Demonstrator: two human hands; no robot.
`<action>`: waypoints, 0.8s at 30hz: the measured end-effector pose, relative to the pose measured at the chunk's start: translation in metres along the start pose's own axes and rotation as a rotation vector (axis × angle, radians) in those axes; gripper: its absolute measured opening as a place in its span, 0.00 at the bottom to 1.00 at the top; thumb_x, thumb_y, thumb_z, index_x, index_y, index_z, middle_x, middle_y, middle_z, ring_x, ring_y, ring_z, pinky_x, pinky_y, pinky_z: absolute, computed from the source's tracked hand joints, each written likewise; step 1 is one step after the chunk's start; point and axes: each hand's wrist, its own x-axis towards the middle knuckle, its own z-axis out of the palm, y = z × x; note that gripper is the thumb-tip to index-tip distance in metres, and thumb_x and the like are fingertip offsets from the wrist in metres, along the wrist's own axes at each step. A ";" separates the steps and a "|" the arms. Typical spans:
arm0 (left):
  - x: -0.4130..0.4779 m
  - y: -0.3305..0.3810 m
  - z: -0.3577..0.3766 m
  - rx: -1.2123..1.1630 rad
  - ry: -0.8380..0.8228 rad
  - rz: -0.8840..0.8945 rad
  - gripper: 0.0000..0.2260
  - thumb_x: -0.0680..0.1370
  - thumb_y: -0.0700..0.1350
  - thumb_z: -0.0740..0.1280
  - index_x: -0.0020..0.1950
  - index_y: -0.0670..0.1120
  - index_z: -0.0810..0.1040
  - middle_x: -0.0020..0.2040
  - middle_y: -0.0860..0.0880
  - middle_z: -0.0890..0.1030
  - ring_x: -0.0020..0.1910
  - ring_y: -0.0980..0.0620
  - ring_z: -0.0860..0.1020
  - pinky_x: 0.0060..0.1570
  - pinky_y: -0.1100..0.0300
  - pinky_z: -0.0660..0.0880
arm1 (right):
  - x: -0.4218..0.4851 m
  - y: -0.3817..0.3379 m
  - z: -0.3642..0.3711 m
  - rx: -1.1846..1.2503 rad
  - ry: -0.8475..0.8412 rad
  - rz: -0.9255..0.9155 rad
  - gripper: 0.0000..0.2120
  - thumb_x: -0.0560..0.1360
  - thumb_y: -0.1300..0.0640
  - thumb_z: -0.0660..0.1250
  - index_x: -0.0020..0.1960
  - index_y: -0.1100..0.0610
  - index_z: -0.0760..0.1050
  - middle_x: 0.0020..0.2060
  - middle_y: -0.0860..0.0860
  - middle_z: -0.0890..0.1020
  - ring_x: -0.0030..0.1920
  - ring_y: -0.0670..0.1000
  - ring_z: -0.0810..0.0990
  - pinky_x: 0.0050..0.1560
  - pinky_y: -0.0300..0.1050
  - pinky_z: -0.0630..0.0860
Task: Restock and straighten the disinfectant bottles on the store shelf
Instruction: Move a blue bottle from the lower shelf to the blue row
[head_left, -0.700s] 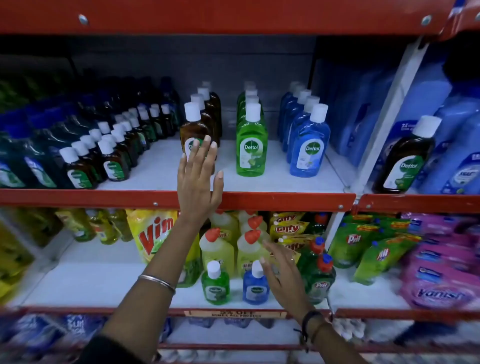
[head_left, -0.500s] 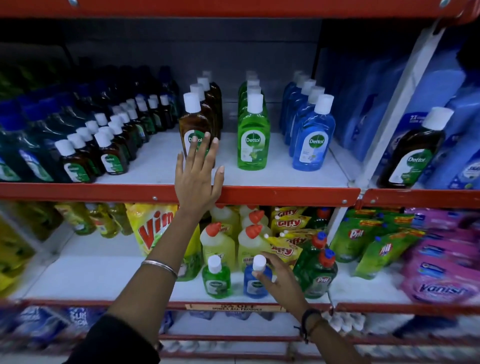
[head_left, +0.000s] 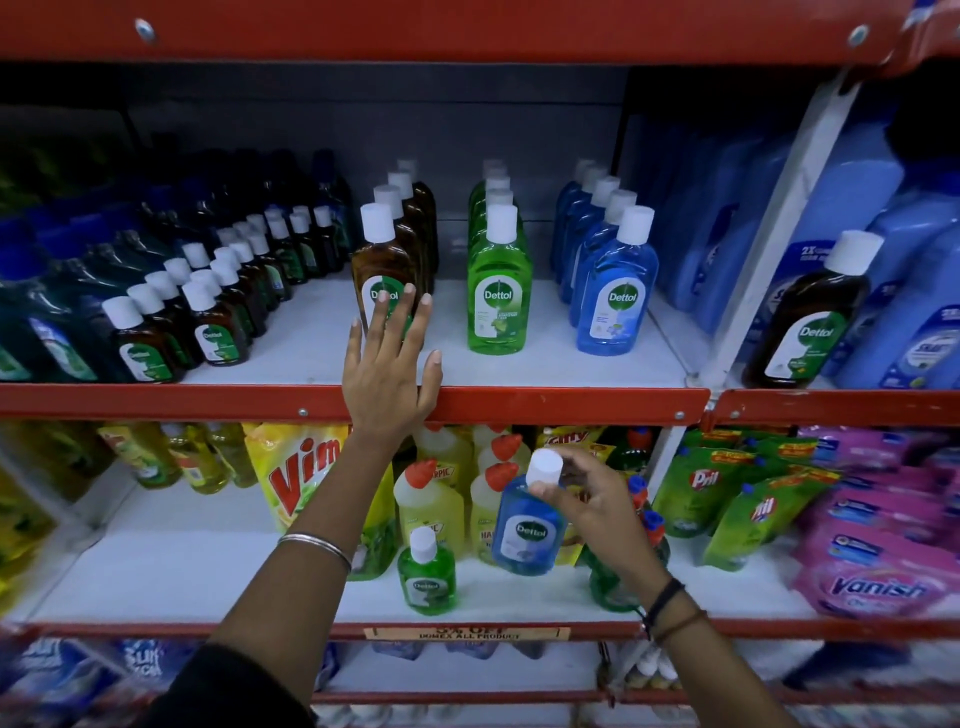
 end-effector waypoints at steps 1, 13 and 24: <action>0.000 0.000 0.000 -0.002 -0.009 -0.001 0.25 0.81 0.53 0.54 0.78 0.50 0.61 0.77 0.47 0.65 0.77 0.47 0.59 0.74 0.48 0.56 | 0.005 -0.014 -0.005 0.011 0.024 -0.038 0.13 0.68 0.50 0.73 0.53 0.46 0.78 0.47 0.43 0.84 0.47 0.42 0.80 0.46 0.33 0.76; 0.000 -0.001 0.000 -0.004 -0.030 0.004 0.25 0.80 0.53 0.54 0.77 0.49 0.61 0.76 0.46 0.65 0.76 0.45 0.61 0.71 0.42 0.61 | 0.073 -0.131 -0.071 0.059 0.430 -0.459 0.10 0.74 0.54 0.68 0.56 0.51 0.75 0.45 0.40 0.82 0.45 0.38 0.79 0.48 0.34 0.76; -0.002 -0.002 0.003 0.002 0.007 0.008 0.25 0.80 0.53 0.54 0.77 0.49 0.61 0.76 0.47 0.66 0.76 0.46 0.61 0.72 0.46 0.58 | 0.137 -0.095 -0.094 -0.133 0.497 -0.347 0.17 0.75 0.51 0.66 0.60 0.59 0.76 0.54 0.57 0.81 0.49 0.48 0.77 0.49 0.31 0.72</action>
